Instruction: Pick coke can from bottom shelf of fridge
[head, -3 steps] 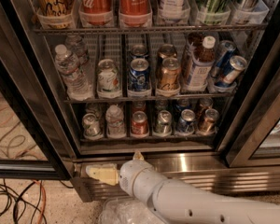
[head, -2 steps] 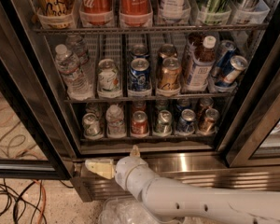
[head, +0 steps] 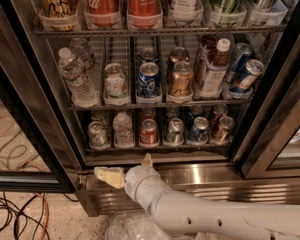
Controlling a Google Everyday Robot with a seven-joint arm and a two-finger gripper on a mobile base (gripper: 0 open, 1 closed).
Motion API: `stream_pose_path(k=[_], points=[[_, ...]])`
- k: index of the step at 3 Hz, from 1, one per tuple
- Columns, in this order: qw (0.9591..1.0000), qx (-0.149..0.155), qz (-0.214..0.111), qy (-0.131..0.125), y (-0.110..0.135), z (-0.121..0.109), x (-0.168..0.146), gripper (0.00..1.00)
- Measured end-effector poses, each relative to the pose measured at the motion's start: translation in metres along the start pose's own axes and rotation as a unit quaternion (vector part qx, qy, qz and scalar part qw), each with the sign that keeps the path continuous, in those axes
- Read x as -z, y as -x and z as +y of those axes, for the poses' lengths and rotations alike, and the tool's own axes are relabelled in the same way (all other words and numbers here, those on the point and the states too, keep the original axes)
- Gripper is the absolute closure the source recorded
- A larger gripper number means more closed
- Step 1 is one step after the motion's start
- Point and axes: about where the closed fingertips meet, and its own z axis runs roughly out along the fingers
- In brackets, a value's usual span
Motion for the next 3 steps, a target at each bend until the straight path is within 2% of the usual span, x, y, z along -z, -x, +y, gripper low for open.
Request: stream_pose_path(k=[1, 2, 3], points=[[0.9997, -0.008, -0.017, -0.013, -0.001, -0.006, -0.004, 0.00], [0.9971, 0.000, -0.055, -0.052, -0.002, -0.024, -0.019, 0.00], [0.9883, 0.021, -0.097, -0.116, 0.009, -0.058, -0.023, 0.00]])
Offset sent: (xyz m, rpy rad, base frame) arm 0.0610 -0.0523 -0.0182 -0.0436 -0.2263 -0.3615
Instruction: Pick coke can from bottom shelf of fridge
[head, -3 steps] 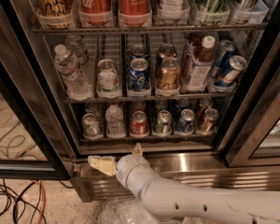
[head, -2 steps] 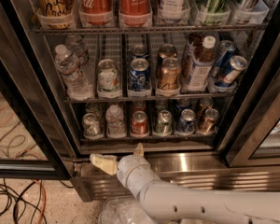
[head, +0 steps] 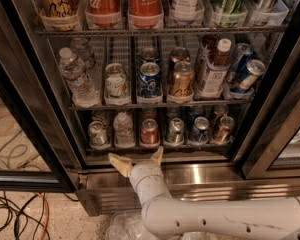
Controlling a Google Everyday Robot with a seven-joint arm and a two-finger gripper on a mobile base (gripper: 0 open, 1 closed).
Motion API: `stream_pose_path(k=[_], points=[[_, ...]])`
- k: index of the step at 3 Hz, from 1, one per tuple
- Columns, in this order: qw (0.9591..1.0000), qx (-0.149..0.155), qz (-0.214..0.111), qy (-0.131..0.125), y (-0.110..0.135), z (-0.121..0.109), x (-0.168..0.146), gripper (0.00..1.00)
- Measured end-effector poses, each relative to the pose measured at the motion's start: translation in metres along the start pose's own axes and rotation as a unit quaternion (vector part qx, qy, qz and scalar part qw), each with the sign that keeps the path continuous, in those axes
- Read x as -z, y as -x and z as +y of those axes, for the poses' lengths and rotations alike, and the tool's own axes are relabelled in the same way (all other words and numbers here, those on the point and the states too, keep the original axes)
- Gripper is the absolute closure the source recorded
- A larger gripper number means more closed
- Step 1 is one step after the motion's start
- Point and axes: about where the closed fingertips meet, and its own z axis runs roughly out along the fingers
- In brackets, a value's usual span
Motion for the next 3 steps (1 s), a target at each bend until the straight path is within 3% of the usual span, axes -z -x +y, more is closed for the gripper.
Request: stream_pose_path(k=[1, 2, 3], points=[[0.9967, 0.024, -0.042, -0.066, 0.012, -0.035, -0.004, 0.00], [0.9967, 0.024, -0.042, -0.066, 0.012, -0.035, -0.004, 0.00], [0.9950, 0.024, -0.052, -0.082, 0.013, -0.037, -0.017, 0.00]])
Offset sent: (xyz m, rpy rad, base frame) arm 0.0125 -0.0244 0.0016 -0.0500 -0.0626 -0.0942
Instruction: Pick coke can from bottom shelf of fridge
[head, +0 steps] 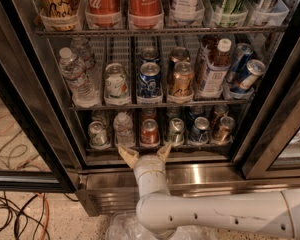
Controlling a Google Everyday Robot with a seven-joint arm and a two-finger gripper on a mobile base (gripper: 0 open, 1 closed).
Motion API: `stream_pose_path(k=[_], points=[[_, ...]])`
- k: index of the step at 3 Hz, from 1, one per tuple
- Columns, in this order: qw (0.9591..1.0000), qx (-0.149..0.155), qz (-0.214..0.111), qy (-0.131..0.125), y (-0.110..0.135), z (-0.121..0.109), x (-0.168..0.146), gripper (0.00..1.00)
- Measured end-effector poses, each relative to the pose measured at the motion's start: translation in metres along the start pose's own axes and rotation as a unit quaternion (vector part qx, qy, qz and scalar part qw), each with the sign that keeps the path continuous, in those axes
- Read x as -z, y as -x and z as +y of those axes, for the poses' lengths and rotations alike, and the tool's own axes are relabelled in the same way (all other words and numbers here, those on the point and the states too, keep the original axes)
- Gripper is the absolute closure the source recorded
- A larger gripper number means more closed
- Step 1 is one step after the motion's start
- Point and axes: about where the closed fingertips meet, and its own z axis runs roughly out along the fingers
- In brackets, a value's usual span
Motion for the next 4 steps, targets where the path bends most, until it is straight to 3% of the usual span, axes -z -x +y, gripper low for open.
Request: stream_pose_path(k=[2, 4], points=[[0.9990, 0.010, -0.031, -0.030, 0.009, -0.002, -0.020, 0.13], [0.9976, 0.013, -0.040, -0.055, 0.007, -0.018, -0.012, 0.25]])
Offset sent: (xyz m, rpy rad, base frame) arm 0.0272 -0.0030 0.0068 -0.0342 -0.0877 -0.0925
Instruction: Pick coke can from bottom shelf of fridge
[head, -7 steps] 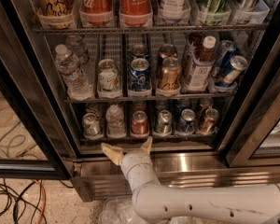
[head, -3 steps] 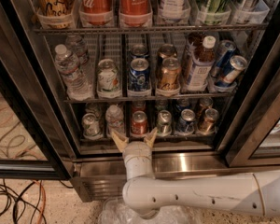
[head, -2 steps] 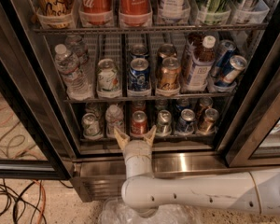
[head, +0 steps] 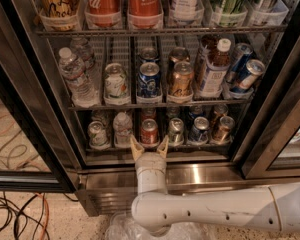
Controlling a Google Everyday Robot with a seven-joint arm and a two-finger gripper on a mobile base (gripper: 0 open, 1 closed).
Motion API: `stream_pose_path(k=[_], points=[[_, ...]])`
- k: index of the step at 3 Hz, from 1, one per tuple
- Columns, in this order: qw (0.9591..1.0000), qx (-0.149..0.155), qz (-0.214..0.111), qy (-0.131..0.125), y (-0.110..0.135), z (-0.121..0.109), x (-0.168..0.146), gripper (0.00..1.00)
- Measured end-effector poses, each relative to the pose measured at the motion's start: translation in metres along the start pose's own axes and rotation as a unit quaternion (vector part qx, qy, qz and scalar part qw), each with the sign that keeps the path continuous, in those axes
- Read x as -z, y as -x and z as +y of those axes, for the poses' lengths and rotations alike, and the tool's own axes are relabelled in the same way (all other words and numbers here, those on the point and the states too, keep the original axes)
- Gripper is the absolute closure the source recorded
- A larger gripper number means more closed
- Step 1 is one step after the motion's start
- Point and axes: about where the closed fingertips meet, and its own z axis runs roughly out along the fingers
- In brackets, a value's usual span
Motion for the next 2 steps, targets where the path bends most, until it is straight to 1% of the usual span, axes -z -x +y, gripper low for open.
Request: stream_pose_path(k=[1, 2], points=[[0.9999, 0.006, 0.007, 0.011, -0.015, 0.003, -0.010, 0.27], [0.9999, 0.010, 0.006, 0.013, -0.019, 0.003, -0.020, 0.29]])
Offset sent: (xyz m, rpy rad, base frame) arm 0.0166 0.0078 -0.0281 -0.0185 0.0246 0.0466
